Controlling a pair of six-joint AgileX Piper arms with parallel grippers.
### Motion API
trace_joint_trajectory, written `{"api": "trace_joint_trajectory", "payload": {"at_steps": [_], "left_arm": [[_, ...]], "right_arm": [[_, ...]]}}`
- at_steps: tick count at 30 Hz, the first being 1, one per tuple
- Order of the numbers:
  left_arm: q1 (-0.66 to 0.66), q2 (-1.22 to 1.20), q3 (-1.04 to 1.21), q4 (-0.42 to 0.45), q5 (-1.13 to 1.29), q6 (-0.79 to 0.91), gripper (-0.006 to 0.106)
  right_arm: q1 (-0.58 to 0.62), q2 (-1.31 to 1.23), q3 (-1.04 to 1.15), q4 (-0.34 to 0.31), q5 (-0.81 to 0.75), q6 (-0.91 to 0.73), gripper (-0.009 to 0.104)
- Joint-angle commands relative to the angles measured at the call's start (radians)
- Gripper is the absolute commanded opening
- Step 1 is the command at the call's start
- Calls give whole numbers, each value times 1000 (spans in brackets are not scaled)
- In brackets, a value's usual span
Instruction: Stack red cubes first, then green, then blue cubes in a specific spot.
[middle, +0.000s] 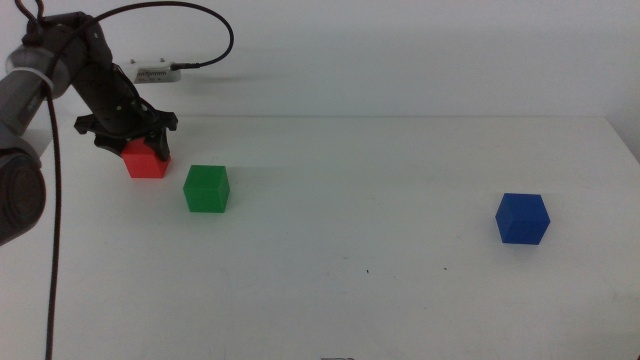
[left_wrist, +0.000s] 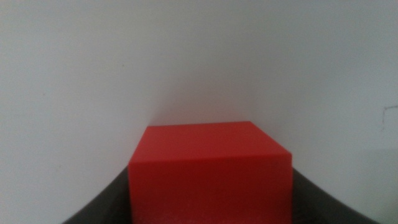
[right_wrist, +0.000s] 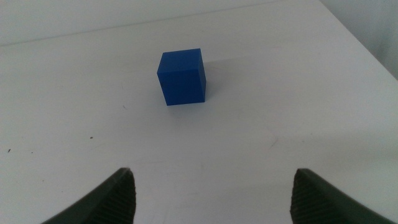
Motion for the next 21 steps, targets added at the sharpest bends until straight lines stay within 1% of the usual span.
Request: {"api": "trace_joint_trajectory", "payload": {"at_steps": [1,2,4,6,8,9,11,13,16,21], "left_arm": [[1,-81,-29,-29,6,-9,27],[1,-95,-29,-28,36,-5,16],[1,-119,-29,-20,68,-6,6],[1,-149,-27,-18,83,-14,-1],[-6,-189,-15,-15,83,-31,-2],[-15,-219,2,-1,83,-50,-2],[-37,-290,65,48,83,-95,-2],[-69,-375,161,136,83,-151,-2],[-104,-508,321,207,56,-210,-2],[-157,-759,613,200,-40,-286,-2]], "right_arm": [[-8,-14,-9,-12,-49,-11,63],[-8,-14,-9,-12,-49,-11,63],[-8,-14,-9,-12,-49,-11,63],[-8,-14,-9,-12,-49,-11,63],[-8,-14,-9,-12,-49,-11,63],[-8,-14,-9,-12,-49,-11,63],[-8,-14,-9,-12,-49,-11,63],[-8,-14,-9,-12,-49,-11,63],[-8,-14,-9,-12,-49,-11,63],[-8,-14,-9,-12,-49,-11,63]]}}
